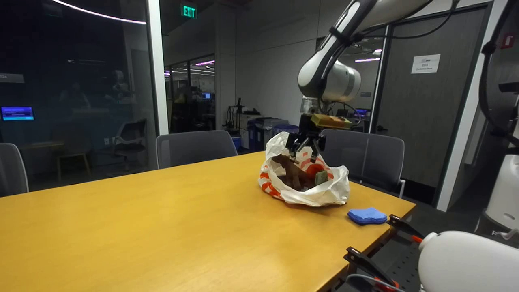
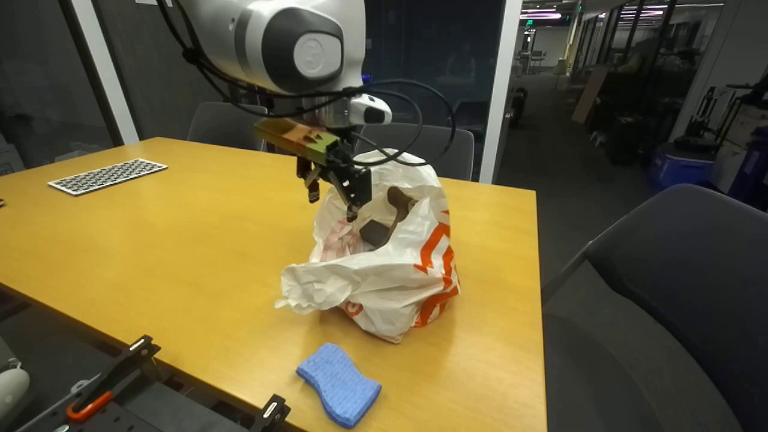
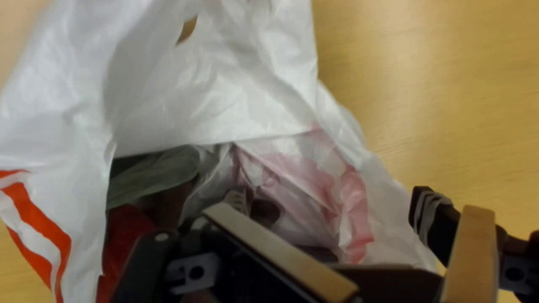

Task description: Move the objects out of the bag

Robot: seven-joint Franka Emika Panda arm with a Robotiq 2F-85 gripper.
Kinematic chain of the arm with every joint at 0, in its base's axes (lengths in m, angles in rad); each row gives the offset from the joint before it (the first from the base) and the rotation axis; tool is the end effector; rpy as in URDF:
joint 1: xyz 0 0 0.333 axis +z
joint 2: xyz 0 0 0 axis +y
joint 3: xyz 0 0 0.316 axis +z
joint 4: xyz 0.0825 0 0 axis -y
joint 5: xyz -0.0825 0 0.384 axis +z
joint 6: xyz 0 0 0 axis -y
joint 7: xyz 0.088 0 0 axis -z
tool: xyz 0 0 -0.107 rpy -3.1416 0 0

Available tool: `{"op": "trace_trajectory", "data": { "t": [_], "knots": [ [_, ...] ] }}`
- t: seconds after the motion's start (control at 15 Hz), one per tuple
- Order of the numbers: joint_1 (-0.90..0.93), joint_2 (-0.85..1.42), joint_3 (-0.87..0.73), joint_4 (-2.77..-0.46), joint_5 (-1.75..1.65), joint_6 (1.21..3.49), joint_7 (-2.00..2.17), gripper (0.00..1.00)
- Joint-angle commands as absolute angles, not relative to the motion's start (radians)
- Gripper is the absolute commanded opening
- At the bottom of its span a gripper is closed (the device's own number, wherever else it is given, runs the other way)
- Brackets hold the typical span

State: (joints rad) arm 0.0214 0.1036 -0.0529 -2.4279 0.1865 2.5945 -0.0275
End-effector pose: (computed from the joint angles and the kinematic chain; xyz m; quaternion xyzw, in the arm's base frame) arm 0.4963 -0.0195 0.2700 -0.9951 0.0797 -0.0330 0.0473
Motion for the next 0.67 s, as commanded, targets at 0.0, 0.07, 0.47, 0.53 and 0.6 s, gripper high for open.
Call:
{"op": "trace_trajectory", "data": {
  "t": [0.0, 0.07, 0.47, 0.53, 0.6],
  "knots": [
    [0.007, 0.266, -0.063, -2.353, 0.071, 2.798, 0.028, 1.00],
    [0.010, 0.306, -0.075, -2.335, 0.039, 2.849, 0.049, 1.00],
    [0.115, 0.491, -0.244, -2.224, -0.131, 3.091, 0.155, 1.00],
    [0.131, 0.519, -0.265, -2.205, -0.128, 3.119, 0.158, 1.00],
    [0.151, 0.546, -0.287, -2.187, -0.118, 3.137, 0.164, 1.00]
  ]
}}
